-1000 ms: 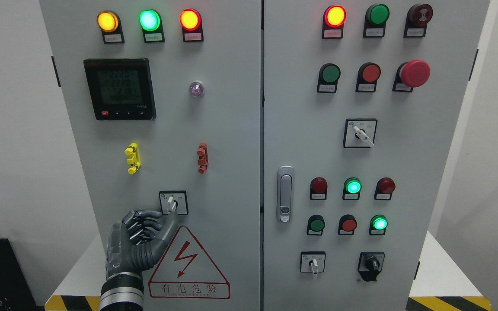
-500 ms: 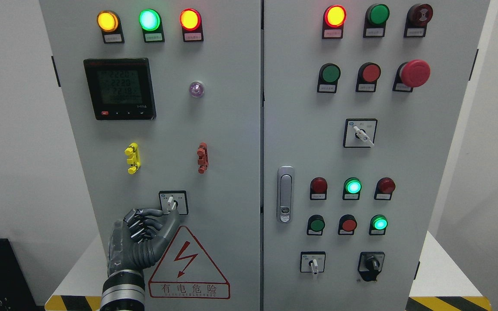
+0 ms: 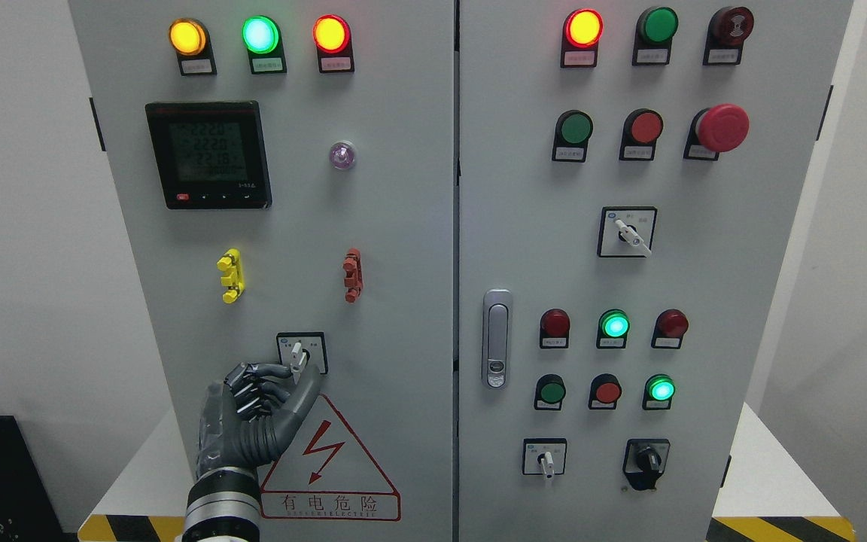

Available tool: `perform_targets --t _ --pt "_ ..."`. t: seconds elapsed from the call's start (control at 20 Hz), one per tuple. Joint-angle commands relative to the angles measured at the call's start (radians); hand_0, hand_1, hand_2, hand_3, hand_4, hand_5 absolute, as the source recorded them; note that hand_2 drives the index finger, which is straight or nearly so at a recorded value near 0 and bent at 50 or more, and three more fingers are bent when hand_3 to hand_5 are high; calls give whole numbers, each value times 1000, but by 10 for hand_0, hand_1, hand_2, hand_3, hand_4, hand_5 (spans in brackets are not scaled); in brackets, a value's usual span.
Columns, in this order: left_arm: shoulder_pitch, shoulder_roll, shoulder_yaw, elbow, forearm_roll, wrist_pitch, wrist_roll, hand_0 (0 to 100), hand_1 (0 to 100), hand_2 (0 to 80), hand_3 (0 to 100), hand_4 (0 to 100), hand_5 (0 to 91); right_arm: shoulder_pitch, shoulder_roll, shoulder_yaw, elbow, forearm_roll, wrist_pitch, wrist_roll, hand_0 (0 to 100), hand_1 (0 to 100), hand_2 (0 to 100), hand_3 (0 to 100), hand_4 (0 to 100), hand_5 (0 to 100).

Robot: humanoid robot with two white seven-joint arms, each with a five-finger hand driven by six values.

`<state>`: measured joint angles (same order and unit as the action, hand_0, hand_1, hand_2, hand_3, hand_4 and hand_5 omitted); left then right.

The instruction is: Turn on light switch 1

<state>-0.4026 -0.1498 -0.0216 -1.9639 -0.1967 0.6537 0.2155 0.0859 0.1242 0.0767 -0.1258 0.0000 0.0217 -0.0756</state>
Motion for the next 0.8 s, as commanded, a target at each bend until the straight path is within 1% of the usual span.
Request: perform_targets --t 0.0,0.75 --pt "-9 -1 -14 6 -1 3 2 174 762 561 825 893 691 0 0 0 0 -25 0 0 0 0 0 0 0 0" --pt "-10 -2 -12 5 -13 4 2 174 725 578 837 886 700 0 0 0 0 -25 0 0 0 0 0 0 0 0"
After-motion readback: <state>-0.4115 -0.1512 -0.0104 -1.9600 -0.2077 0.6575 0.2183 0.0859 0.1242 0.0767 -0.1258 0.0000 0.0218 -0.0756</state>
